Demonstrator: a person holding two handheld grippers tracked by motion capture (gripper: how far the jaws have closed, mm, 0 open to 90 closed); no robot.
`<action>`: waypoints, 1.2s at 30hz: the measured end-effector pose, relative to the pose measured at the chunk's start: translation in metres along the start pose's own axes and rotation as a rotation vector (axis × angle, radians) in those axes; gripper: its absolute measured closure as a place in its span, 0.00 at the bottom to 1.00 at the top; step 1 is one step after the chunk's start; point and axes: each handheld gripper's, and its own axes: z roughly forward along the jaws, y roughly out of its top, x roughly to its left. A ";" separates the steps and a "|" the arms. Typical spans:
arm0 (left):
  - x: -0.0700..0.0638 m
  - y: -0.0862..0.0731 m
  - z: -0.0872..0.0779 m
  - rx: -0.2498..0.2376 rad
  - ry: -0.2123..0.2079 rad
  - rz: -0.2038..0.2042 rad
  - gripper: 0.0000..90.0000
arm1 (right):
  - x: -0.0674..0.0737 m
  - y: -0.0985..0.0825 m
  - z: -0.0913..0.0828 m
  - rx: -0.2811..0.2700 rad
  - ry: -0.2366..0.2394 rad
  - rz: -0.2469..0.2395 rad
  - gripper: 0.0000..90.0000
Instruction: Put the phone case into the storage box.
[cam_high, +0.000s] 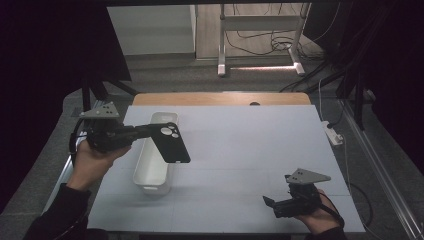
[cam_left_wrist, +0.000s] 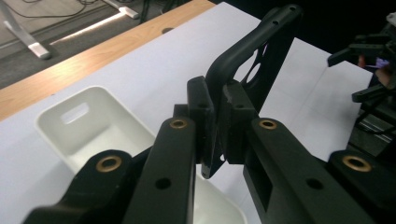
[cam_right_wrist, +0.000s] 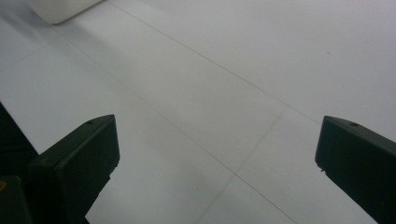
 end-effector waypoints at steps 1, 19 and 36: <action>0.002 0.000 -0.002 0.001 0.008 -0.001 0.93 | -0.001 -0.002 -0.002 0.002 -0.010 0.005 0.00; 0.035 -0.008 -0.014 0.027 0.114 -0.018 0.93 | -0.015 -0.020 -0.020 -0.025 -0.081 0.078 0.00; 0.056 -0.012 0.005 0.052 0.149 -0.015 0.93 | -0.018 -0.023 -0.025 -0.046 -0.087 0.105 0.00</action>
